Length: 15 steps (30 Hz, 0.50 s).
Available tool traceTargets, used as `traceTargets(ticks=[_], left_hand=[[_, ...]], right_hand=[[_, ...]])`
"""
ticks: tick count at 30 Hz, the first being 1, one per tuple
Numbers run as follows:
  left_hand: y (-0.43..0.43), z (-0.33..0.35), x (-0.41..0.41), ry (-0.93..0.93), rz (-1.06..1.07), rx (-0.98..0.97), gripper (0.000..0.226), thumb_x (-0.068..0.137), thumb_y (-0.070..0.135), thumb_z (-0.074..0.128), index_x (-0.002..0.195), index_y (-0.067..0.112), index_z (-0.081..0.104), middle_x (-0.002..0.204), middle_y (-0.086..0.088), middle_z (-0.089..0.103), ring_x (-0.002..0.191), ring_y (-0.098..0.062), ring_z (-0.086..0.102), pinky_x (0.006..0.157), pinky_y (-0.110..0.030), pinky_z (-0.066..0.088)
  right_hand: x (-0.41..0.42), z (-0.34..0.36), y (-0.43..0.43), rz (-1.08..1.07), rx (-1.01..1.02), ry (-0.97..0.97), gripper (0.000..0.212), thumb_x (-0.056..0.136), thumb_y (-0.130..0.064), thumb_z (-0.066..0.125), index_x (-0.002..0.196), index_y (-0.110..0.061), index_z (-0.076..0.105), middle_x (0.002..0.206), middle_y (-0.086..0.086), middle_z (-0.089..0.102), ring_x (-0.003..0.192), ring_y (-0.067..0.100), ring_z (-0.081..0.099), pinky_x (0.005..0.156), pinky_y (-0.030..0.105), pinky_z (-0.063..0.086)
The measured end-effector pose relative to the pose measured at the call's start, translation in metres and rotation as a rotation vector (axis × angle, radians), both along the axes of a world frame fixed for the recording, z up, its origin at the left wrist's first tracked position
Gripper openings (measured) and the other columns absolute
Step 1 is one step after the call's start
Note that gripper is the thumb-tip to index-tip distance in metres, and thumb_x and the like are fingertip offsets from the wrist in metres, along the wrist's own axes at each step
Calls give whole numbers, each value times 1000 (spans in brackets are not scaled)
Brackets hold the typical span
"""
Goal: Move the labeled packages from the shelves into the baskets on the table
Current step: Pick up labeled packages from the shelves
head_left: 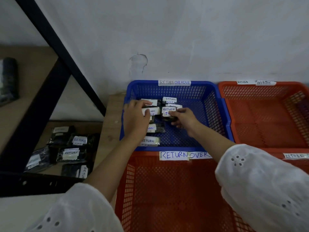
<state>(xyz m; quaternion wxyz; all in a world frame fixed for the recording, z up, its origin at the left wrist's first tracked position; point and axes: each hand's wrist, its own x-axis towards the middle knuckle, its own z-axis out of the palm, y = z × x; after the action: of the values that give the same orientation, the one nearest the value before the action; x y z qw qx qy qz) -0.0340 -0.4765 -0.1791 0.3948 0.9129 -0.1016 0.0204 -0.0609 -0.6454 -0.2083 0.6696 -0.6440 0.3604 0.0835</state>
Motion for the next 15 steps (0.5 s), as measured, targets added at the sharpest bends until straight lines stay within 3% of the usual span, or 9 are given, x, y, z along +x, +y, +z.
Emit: traceTargets(ticks=[2, 6, 10, 15], left_hand=[[14, 3, 1, -123, 76, 113, 25, 91, 19, 54, 114, 27, 58, 123, 1, 47, 118, -12, 33, 91, -13, 18], [31, 1, 1, -5, 204, 133, 35, 91, 17, 52, 125, 26, 51, 135, -4, 34, 126, -20, 29, 95, -23, 22], [28, -8, -1, 98, 197, 37, 35, 92, 10, 51, 124, 24, 50, 135, -8, 35, 111, -12, 36, 79, -11, 24], [29, -19, 2, 66, 175, -43, 34, 89, 2, 51, 117, 21, 55, 129, -10, 40, 106, -5, 26, 78, 2, 15]], right_hand=[[7, -7, 3, -18, -48, 44, 42, 87, -24, 68, 117, -10, 42, 107, 9, 60, 60, 14, 54, 52, 25, 39], [16, -18, 12, -45, -96, 57, 36, 89, -19, 66, 112, -8, 42, 102, 13, 59, 58, 14, 52, 50, 26, 42], [16, -22, 19, 80, -113, 88, 38, 89, -21, 65, 119, -3, 50, 101, 11, 61, 60, 14, 53, 50, 25, 40], [13, -23, 12, 113, -139, 132, 50, 85, -24, 70, 123, -7, 41, 101, 9, 59, 59, 14, 53, 50, 25, 37]])
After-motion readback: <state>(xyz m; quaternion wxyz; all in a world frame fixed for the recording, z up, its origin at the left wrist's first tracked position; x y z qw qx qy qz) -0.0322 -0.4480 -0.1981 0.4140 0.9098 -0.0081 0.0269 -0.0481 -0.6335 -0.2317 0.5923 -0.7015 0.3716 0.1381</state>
